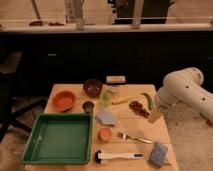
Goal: Place grapes in purple bowl
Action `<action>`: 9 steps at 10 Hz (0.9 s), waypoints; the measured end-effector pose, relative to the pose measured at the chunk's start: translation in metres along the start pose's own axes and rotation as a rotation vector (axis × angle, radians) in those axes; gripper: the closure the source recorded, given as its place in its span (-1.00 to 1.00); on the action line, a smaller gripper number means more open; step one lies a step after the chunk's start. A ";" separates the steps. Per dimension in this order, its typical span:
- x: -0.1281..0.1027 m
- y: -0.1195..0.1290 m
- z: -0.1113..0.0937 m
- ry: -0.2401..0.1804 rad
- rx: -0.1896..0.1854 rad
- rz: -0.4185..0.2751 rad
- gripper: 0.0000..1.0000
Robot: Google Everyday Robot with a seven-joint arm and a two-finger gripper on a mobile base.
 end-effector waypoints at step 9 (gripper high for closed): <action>-0.015 -0.002 0.011 -0.015 0.023 0.029 -0.60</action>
